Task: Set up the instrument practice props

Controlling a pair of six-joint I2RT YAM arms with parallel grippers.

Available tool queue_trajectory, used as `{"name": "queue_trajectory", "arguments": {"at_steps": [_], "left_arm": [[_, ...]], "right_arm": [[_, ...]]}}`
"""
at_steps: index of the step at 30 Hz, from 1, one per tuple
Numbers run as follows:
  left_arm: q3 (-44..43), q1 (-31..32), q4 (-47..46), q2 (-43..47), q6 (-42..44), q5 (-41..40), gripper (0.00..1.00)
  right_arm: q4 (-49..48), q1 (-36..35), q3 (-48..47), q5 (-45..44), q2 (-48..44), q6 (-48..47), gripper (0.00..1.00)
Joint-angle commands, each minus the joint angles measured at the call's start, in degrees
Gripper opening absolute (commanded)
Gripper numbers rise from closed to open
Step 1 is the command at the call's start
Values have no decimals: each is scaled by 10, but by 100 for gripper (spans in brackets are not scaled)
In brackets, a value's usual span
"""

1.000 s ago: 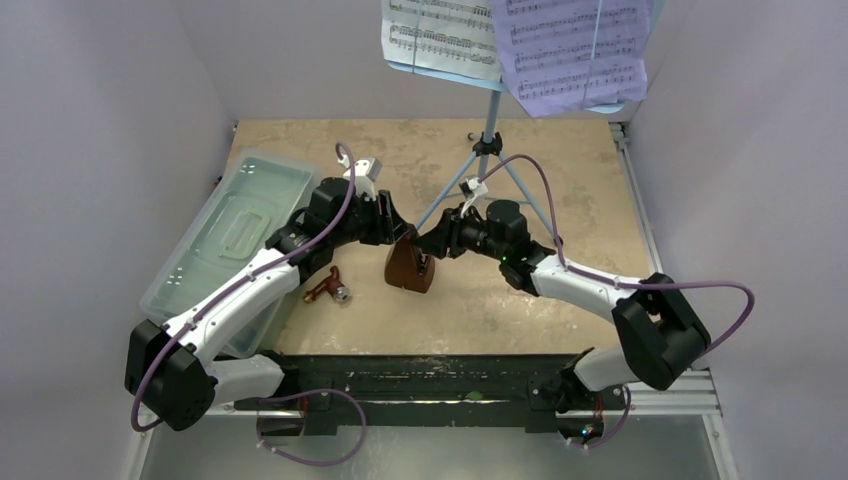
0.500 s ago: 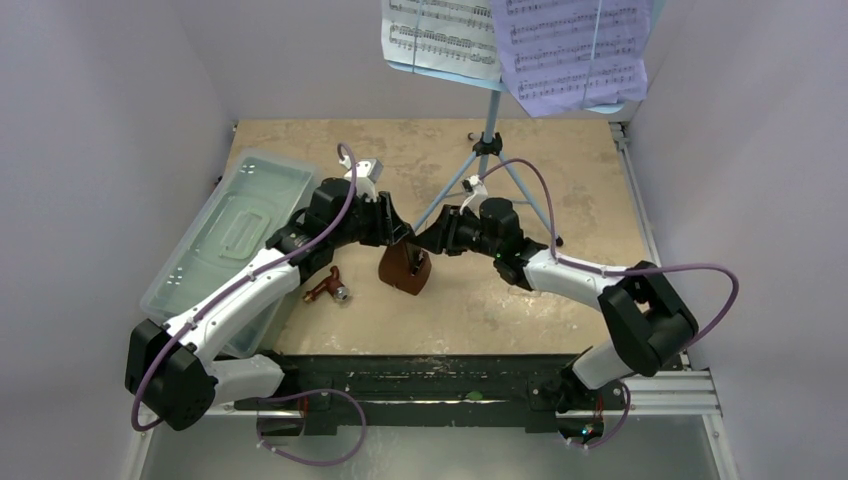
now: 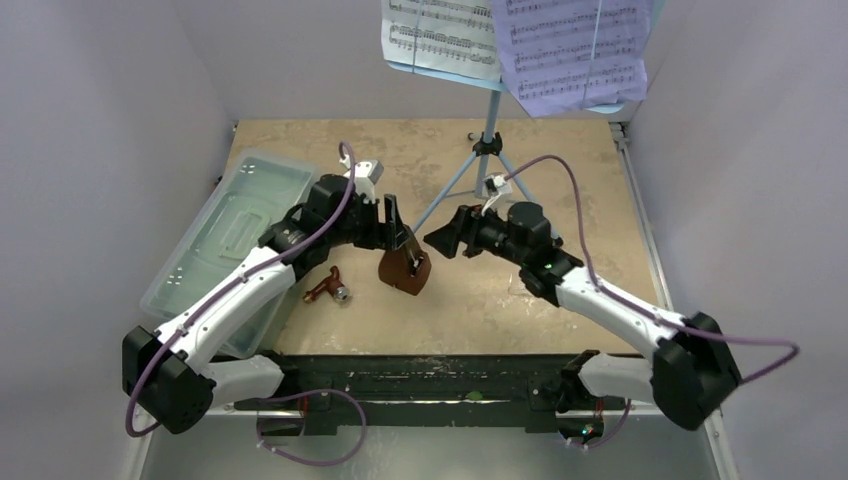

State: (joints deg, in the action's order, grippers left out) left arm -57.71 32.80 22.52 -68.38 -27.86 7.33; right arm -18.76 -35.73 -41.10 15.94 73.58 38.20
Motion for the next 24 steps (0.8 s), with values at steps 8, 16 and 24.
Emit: {"name": "queue_trajectory", "arguments": {"at_steps": [8, 16, 24], "left_arm": [[-179, 2, 8, 144, 74, -39, 83], [-230, 2, -3, 238, 141, -152, 93], [-282, 2, 0, 273, 190, -197, 96]], "right_arm": [[241, -1, -58, -124, -321, -252, 99], [274, -2, -130, -249, -444, -329, 99], [275, -2, -187, -366, -494, -347, 99]]}}
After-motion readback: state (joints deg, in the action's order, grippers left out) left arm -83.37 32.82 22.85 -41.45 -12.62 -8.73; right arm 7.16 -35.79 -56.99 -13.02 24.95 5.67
